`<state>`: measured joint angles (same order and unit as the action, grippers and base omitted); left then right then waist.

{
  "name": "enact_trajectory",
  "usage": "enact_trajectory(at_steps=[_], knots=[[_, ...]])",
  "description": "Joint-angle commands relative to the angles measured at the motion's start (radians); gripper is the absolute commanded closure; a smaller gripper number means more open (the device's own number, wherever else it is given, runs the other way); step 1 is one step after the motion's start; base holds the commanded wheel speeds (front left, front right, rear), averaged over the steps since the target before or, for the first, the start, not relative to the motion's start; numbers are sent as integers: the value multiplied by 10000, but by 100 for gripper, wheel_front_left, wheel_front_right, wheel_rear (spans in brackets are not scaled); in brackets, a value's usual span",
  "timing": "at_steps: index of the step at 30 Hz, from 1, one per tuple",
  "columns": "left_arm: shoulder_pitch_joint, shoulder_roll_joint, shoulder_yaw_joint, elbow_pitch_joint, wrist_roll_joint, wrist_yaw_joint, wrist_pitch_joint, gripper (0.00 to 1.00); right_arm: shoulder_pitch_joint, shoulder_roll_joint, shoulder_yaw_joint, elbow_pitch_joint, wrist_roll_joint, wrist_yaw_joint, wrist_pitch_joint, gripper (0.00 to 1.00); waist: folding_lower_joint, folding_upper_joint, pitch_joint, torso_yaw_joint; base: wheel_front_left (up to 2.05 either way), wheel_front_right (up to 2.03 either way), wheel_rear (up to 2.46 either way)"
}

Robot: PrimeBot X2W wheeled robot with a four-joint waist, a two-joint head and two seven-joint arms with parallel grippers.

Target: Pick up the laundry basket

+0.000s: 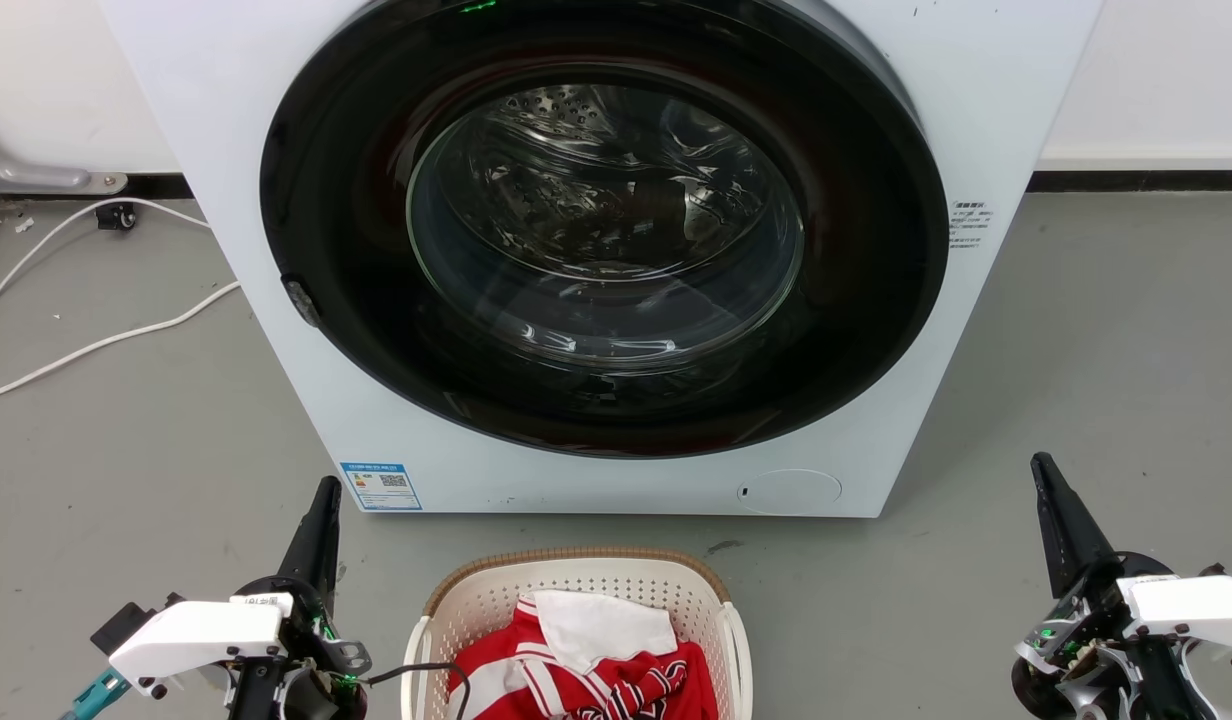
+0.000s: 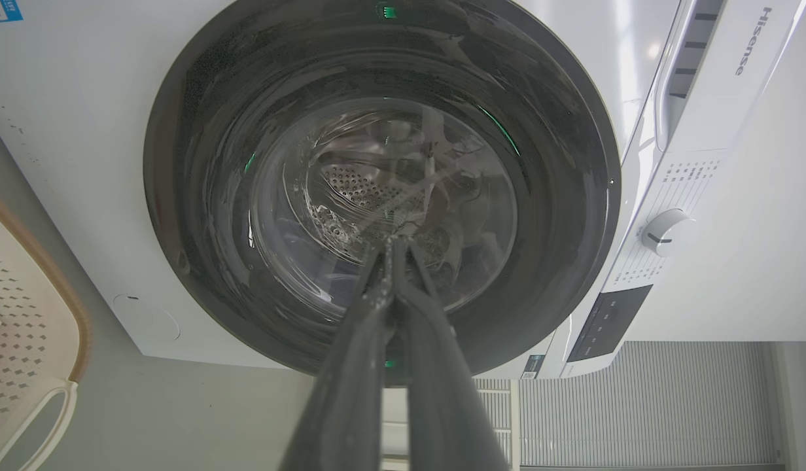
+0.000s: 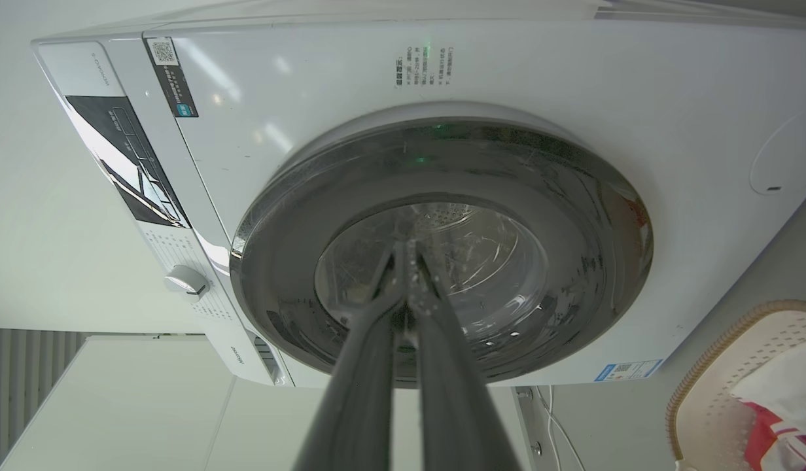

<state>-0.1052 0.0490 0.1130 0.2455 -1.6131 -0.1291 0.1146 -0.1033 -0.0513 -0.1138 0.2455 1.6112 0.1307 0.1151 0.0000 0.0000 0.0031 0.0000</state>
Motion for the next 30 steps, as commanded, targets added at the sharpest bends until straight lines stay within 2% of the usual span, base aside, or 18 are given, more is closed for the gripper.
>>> enact_trajectory(at_steps=[1,30], knots=[[-76,24,23,1,0,-41,19,100,-111,18,2,8,32,0,6,100,0,0,0,0,0,0,0],[-76,24,23,1,1,-41,19,100,-112,18,3,8,32,0,5,100,0,0,0,0,0,0,0]])
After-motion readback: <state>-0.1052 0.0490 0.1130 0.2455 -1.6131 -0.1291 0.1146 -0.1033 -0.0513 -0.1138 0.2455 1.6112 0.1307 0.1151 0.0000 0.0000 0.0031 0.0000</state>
